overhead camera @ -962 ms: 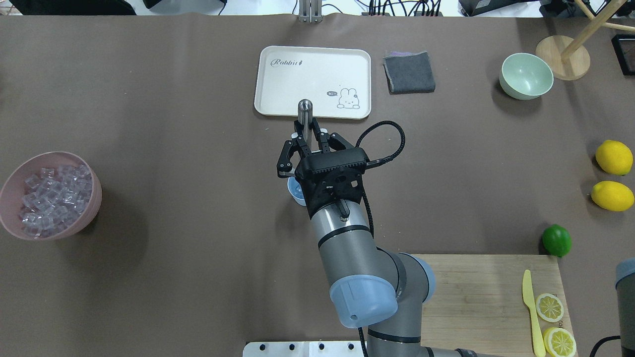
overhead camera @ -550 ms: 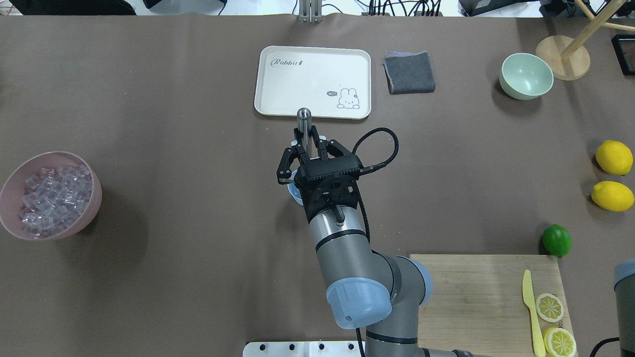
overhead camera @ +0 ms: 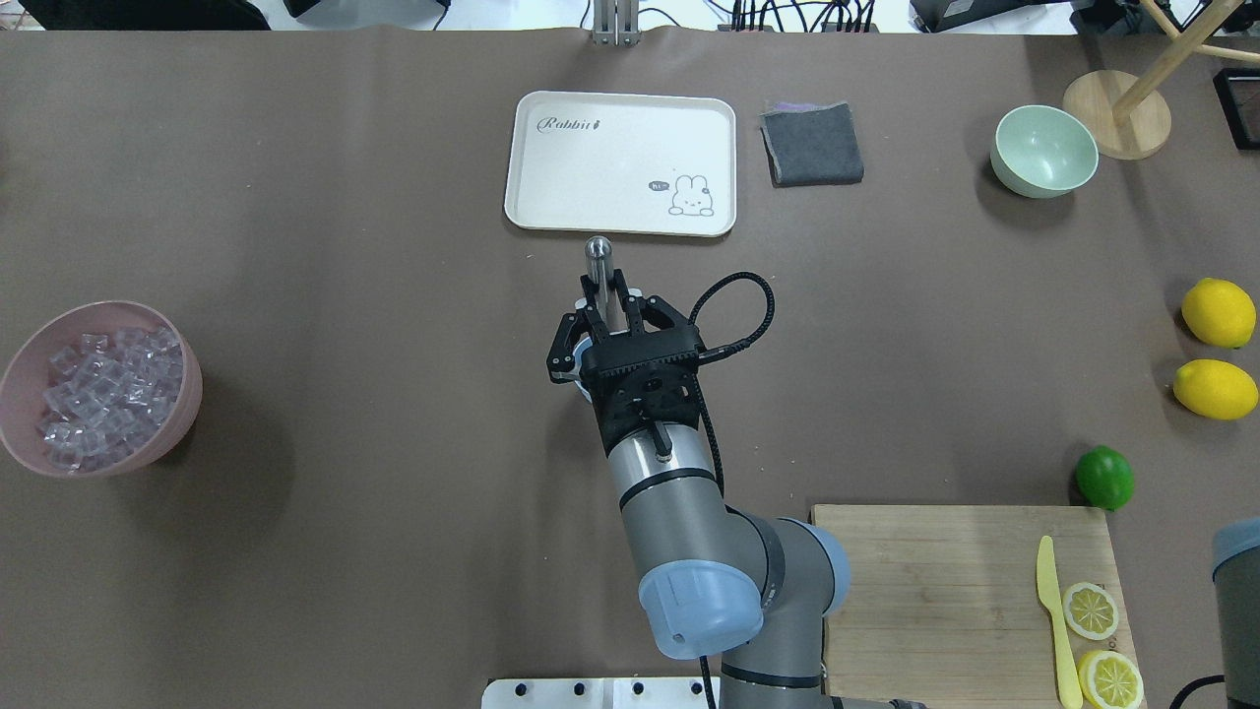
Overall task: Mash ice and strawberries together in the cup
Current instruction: 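Press the pestle down and up inside the cup with the right gripper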
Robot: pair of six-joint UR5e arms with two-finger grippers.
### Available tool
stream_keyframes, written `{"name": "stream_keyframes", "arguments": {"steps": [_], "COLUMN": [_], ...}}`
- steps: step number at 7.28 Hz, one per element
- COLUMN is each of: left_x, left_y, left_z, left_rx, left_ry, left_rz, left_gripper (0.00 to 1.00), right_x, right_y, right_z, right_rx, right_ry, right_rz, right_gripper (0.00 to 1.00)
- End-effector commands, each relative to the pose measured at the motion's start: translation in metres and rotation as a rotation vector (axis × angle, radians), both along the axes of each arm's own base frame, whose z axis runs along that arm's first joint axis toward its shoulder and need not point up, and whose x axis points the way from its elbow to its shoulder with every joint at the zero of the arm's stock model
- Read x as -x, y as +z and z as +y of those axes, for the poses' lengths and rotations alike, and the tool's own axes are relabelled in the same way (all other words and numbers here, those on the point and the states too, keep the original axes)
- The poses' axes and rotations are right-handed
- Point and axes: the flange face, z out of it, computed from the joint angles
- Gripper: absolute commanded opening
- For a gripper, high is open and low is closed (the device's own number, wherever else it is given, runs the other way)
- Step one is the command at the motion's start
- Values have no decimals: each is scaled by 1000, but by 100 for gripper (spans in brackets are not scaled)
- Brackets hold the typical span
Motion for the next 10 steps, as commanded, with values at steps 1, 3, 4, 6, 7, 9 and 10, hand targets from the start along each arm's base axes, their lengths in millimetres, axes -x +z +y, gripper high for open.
{"name": "stream_keyframes", "arguments": {"steps": [1,3,4,6,7,9,10], "left_x": [1,0,0,1,1,3,5], "left_y": [-8,-6,-6,-9,-9,-11,-20], "left_z": [1,0,0,0,0,0,-2], "left_rx": [-16,-11,-11,-17,-17,-28,-45], "left_ry": [-2,-1,-1,-2,-2,2,-2], "left_rz": [1,1,1,1,1,-1,1], "left_gripper": [97,97,97,97,97,97,97], "right_x": [9,-5,-18,-49,-63,-100,-116], "right_y": [7,-9,-18,-44,-49,-48,-28], "right_z": [2,4,3,-1,-11,-38,-61], "right_rx": [4,-6,-13,-50,-66,-73,-54], "right_ry": [-9,-24,-30,-68,-71,-77,-92], "right_rz": [17,-22,-51,-77,-77,-105,-101], "right_gripper": [0,0,0,0,0,0,0]}}
